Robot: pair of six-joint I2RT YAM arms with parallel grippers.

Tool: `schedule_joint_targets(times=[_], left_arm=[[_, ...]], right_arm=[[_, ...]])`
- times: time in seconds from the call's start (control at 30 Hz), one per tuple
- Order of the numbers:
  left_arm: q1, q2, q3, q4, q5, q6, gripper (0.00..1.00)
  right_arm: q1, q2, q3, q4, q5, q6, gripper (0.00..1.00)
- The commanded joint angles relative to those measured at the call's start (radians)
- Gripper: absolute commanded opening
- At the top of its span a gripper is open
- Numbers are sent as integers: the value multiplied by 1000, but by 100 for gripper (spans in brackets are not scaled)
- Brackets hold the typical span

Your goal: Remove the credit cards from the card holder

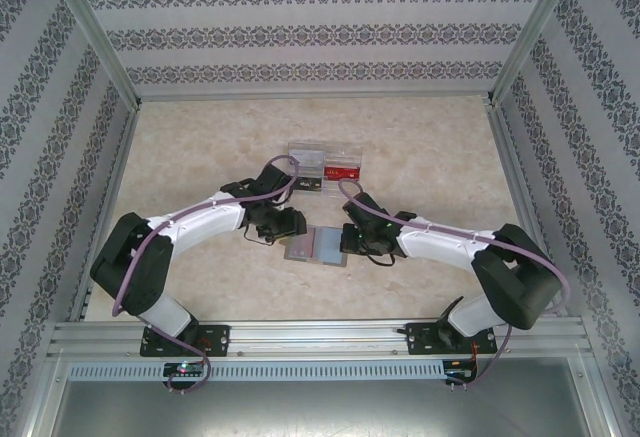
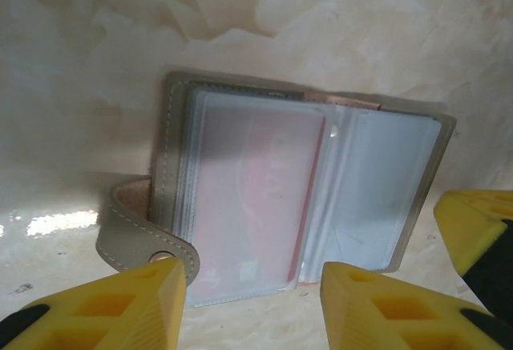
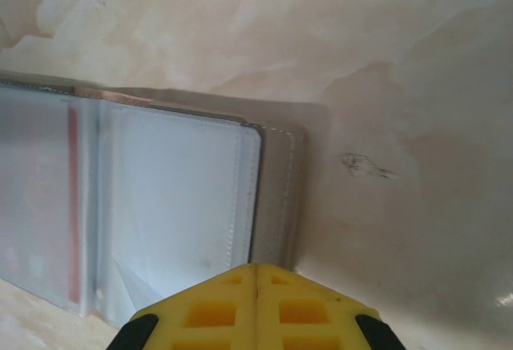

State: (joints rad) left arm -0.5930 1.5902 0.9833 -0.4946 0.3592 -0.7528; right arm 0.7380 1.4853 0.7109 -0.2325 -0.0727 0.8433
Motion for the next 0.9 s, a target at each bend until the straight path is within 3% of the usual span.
schedule_joint_targets(times=[0.0, 0.33, 0.63, 0.87], left_arm=[[-20, 23, 13, 28, 26, 25, 48], [-48, 87, 33, 30, 28, 40, 46], [-56, 122, 60, -37, -38, 54, 44], [-56, 123, 64, -68, -90, 50, 44]], right_arm=[[15, 31, -1, 38, -24, 32, 0], [16, 37, -2, 5, 1, 29, 0], [24, 1, 21, -70, 35, 19, 0], [27, 48, -2, -31, 2, 26, 0]])
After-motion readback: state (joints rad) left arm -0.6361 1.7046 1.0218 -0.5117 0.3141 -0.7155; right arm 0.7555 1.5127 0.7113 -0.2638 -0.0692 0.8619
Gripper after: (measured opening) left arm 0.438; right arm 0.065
